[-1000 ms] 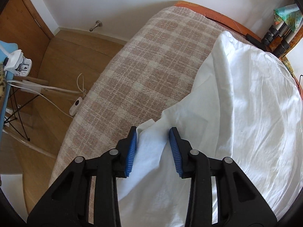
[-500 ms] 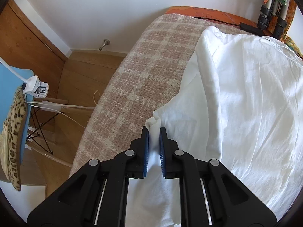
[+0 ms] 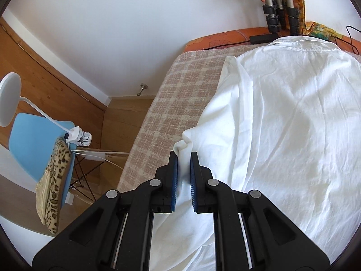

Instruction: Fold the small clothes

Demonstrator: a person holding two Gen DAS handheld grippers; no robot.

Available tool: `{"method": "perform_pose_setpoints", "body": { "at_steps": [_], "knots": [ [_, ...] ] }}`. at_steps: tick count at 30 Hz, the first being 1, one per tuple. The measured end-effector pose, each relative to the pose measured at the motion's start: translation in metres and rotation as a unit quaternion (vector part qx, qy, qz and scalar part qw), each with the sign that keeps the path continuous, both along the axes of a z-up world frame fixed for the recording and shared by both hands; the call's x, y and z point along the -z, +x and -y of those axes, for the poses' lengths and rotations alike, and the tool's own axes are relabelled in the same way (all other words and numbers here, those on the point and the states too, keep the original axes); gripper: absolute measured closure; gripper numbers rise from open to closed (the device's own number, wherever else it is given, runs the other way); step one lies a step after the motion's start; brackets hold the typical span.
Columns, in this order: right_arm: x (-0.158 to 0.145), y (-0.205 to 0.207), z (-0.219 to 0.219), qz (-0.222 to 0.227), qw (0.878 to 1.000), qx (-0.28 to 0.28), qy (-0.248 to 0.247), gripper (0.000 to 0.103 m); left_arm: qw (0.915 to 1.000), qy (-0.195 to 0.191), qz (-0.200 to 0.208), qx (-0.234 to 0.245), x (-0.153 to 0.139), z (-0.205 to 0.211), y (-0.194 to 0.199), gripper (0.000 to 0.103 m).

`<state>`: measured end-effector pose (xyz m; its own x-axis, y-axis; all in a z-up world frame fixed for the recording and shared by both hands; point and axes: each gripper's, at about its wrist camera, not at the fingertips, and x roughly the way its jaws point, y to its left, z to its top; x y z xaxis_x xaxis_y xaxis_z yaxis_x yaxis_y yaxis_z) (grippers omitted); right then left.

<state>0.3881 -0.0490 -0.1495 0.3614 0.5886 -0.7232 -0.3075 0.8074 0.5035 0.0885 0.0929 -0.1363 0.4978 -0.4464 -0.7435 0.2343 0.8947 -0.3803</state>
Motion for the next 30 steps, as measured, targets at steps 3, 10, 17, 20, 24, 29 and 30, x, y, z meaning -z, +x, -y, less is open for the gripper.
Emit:
{"method": "perform_pose_setpoints", "body": {
  "at_steps": [3,10,17,20,24,29,30],
  "knots": [
    [0.000,-0.006,0.024,-0.004,1.000,0.009,0.021,0.092,0.9997,-0.003,-0.006,0.024,0.000,0.018,0.003,0.097],
    [0.002,-0.011,0.067,-0.013,0.999,0.016,0.037,0.092,0.9977,-0.003,-0.017,0.065,0.003,0.049,-0.002,0.097],
    [0.026,-0.007,0.095,-0.039,0.999,0.033,0.006,0.091,0.9943,0.003,-0.048,0.095,0.017,0.077,0.003,0.097],
    [0.027,-0.009,0.092,-0.025,0.998,0.034,-0.056,0.084,0.9910,0.006,-0.068,0.115,0.023,0.089,0.003,0.088],
    [0.022,-0.015,0.095,0.007,0.993,0.036,-0.108,0.063,0.9888,0.002,-0.066,0.134,0.018,0.093,-0.008,0.088],
    [0.004,-0.028,0.113,0.022,0.995,0.044,-0.086,0.063,0.9872,-0.042,-0.044,0.148,-0.002,0.084,-0.022,0.088],
    [-0.001,-0.033,0.117,0.028,0.995,0.044,-0.085,0.063,0.9870,-0.049,-0.034,0.149,-0.007,0.082,-0.024,0.088]
  ]
}}
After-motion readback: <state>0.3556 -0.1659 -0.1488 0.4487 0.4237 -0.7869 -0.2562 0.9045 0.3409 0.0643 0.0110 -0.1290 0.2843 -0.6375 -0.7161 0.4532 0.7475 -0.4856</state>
